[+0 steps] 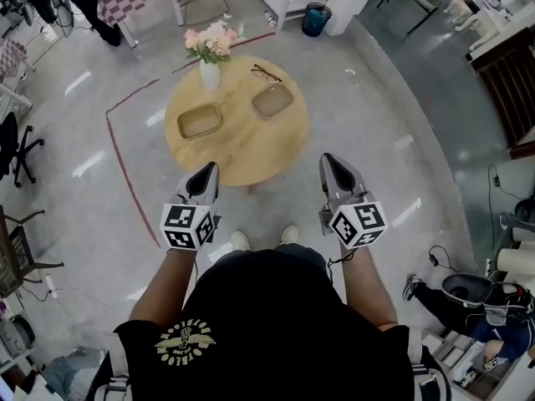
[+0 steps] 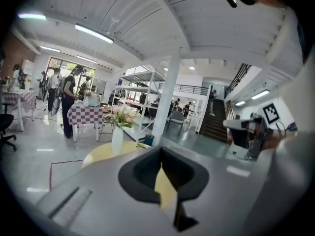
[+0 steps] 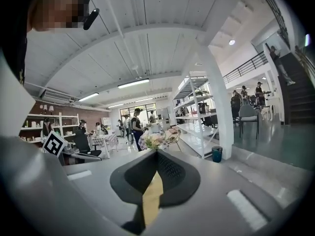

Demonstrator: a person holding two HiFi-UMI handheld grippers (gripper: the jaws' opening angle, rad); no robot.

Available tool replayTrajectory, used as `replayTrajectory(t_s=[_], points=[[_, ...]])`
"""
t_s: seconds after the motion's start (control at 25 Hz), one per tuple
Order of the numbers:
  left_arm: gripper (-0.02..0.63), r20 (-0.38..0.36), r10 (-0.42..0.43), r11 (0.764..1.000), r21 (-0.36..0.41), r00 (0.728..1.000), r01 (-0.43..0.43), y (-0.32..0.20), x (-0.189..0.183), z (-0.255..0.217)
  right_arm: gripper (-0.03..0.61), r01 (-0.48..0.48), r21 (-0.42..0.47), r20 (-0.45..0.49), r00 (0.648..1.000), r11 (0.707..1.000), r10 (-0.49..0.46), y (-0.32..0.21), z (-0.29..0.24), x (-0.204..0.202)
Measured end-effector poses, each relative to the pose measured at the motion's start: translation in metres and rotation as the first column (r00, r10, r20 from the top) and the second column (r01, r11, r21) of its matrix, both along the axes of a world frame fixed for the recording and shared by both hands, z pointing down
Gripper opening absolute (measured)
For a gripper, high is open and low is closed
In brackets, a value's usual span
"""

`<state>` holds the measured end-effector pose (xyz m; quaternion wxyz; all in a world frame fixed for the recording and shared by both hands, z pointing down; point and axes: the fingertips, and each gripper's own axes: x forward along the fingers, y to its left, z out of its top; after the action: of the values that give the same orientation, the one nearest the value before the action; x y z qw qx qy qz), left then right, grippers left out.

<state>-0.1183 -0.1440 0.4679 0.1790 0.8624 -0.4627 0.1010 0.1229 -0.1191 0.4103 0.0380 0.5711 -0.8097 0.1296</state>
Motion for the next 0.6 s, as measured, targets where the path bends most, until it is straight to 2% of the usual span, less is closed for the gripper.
replayTrajectory(t_s=[0.24, 0.6], points=[[0.003, -0.004, 0.034, 0.999, 0.004, 0.999, -0.034, -0.013, 0.055, -0.001, 0.000, -0.030, -0.011, -0.004, 1.000, 0.999, 0.030, -0.006, 0.003, 0.051], [0.002, 0.005, 0.031, 1.000, -0.002, 1.000, -0.031, -0.024, 0.125, 0.003, 0.000, -0.052, -0.036, 0.041, 0.998, 0.998, 0.054, -0.014, 0.021, 0.128]])
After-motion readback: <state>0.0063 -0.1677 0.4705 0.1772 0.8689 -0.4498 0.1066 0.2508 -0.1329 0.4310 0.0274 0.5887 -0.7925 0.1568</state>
